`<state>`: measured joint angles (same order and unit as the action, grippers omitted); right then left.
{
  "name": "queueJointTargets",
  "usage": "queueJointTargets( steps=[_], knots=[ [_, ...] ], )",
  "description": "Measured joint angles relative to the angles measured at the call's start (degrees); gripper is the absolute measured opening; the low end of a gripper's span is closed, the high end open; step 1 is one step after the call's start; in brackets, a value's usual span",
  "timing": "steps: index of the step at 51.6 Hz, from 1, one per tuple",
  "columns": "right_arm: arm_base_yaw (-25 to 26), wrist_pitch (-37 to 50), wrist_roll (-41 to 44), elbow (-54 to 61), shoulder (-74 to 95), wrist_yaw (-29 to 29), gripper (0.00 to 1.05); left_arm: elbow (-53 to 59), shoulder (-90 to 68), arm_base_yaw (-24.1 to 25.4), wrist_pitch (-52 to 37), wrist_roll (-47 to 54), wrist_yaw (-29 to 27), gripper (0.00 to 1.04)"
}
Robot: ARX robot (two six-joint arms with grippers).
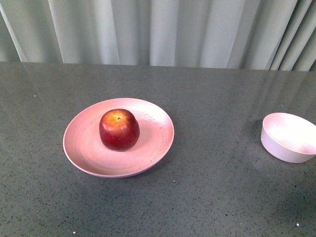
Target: Move apple from plate to bowl
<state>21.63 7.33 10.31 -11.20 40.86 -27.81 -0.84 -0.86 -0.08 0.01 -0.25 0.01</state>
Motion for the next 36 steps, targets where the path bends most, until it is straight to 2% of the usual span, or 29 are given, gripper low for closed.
queueJointTargets(
  steps=[3,7,13,20,36],
  knots=[
    [1.3,8.8,1.9,-3.5,12.2,1.2,0.96,0.0,0.0,0.0,0.0,0.0,0.0,0.96],
    [1.9,15.4,2.3,-8.5,26.3,1.4,0.96,0.0,0.0,0.0,0.0,0.0,0.0,0.96],
    [1.9,16.4,0.3,-14.9,40.0,0.7,0.96,0.0,0.0,0.0,0.0,0.0,0.0,0.96],
    [0.9,16.8,-1.5,-21.3,51.8,3.8,0.96,0.0,0.0,0.0,0.0,0.0,0.0,0.96],
    [-3.1,15.3,-2.8,-30.7,63.0,8.9,0.96,0.0,0.0,0.0,0.0,0.0,0.0,0.96]
  ],
)
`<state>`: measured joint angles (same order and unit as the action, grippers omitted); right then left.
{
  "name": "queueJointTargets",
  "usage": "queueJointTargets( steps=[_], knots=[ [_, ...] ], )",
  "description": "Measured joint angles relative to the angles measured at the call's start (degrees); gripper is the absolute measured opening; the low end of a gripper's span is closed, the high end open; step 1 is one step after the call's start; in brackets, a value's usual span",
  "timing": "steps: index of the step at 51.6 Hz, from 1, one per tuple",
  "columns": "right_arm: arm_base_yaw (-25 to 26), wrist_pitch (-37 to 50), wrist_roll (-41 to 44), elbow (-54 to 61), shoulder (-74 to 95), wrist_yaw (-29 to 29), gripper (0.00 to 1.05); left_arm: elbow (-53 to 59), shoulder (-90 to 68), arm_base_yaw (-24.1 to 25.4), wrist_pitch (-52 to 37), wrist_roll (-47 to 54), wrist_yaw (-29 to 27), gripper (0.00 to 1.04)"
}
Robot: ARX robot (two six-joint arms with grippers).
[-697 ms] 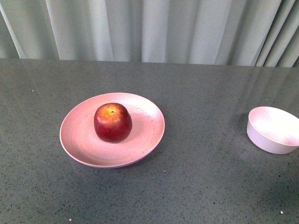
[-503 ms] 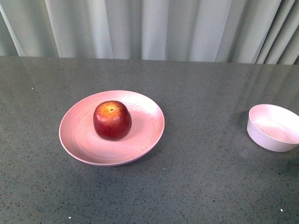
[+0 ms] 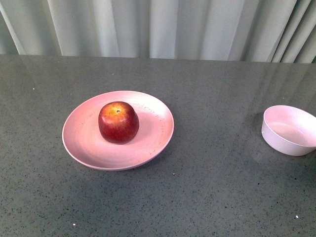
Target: Move apple from plate to bowl
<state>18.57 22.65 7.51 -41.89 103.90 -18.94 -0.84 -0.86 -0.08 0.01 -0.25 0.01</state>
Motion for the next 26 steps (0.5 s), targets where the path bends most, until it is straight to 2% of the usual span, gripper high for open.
queueJointTargets(
  steps=[18,26],
  knots=[
    [-4.2,-3.7,-3.5,-7.6,7.3,4.7,0.95,0.0,0.0,0.0,0.0,0.0,0.0,0.96],
    [-5.4,-4.6,-3.9,-9.0,8.4,5.9,0.73,0.0,0.0,0.0,0.0,0.0,0.0,0.96]
  ],
)
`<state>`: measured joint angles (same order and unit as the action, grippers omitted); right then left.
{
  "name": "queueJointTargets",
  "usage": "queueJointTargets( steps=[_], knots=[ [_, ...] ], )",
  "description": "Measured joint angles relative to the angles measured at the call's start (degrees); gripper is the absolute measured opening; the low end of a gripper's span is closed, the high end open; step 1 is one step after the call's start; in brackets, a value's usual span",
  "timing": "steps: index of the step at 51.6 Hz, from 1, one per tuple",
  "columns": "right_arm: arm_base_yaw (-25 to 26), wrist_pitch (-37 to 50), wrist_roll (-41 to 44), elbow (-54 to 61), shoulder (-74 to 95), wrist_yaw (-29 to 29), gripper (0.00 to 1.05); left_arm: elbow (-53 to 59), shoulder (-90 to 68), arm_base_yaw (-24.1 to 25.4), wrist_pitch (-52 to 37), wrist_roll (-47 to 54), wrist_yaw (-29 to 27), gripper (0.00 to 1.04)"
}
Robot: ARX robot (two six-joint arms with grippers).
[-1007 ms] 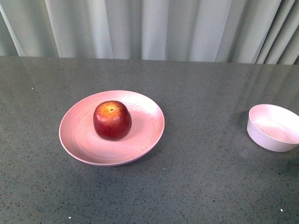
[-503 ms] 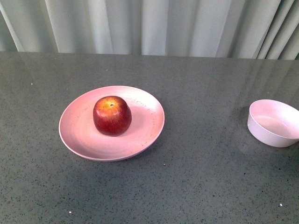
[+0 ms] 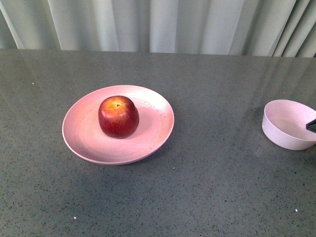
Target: Move apple from plate to bowl
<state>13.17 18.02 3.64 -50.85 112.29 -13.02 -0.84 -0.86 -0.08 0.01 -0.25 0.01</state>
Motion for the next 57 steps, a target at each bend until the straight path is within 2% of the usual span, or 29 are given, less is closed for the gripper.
queueJointTargets(
  steps=[5,19,25,34,57],
  knots=[
    [-0.5,-0.8,-0.7,-0.8,0.5,0.3,0.56,0.0,0.0,0.0,0.0,0.0,0.0,0.96],
    [-1.1,-1.8,-1.6,-1.9,0.8,1.1,0.23,0.0,0.0,0.0,0.0,0.0,0.0,0.96],
    [-1.1,-2.6,-2.8,-2.4,0.8,0.5,0.01,0.0,0.0,0.0,0.0,0.0,0.0,0.96],
    [-2.5,-3.4,-5.9,-2.6,0.2,-0.1,0.02,0.0,0.0,0.0,0.0,0.0,0.0,0.96],
    [-14.1,-3.9,-11.8,-5.5,0.2,2.5,0.02,0.0,0.0,0.0,0.0,0.0,0.0,0.96]
  ],
)
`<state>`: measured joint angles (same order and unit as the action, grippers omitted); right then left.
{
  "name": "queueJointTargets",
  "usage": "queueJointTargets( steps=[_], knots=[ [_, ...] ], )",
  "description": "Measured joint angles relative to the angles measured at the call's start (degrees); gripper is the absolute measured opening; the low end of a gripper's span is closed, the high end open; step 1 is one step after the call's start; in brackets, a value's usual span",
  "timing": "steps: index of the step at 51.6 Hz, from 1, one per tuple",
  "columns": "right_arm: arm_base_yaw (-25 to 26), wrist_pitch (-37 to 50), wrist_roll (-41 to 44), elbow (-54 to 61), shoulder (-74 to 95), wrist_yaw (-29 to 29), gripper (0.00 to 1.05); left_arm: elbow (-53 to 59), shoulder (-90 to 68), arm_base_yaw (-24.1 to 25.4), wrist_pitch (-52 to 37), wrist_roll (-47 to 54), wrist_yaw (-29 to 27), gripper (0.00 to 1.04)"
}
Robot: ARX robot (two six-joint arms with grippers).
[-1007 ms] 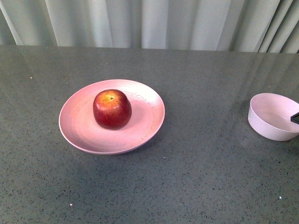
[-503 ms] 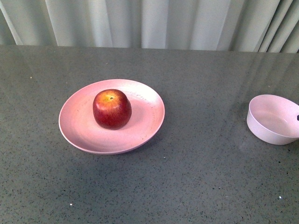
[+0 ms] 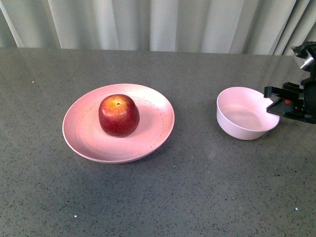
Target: Move apple from plate to bowl
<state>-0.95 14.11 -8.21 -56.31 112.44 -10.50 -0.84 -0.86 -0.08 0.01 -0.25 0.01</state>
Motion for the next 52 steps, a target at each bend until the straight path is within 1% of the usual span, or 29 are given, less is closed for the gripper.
queueJointTargets(
  steps=[12,32,37,41,42,49,51,52],
  knots=[
    [-3.2,-0.7,-1.3,-1.1,2.0,2.0,0.02,0.0,0.0,0.0,0.0,0.0,0.0,0.96],
    [-4.2,-0.6,-1.7,-1.3,3.0,2.5,0.02,0.0,0.0,0.0,0.0,0.0,0.0,0.96],
    [-4.2,0.5,-2.4,-1.2,3.0,2.1,0.14,0.0,0.0,0.0,0.0,0.0,0.0,0.96],
    [-3.9,2.0,-3.2,-1.0,3.0,1.6,0.29,0.0,0.0,0.0,0.0,0.0,0.0,0.96],
    [-3.9,2.1,-3.3,-1.0,3.0,1.5,0.30,0.0,0.0,0.0,0.0,0.0,0.0,0.96],
    [-3.2,3.7,-4.4,0.0,2.0,0.1,0.48,0.0,0.0,0.0,0.0,0.0,0.0,0.96],
    [-2.9,4.4,-4.6,0.5,1.2,-0.3,0.55,0.0,0.0,0.0,0.0,0.0,0.0,0.96],
    [-2.6,4.9,-4.6,1.0,0.4,-0.8,0.60,0.0,0.0,0.0,0.0,0.0,0.0,0.96]
  ],
)
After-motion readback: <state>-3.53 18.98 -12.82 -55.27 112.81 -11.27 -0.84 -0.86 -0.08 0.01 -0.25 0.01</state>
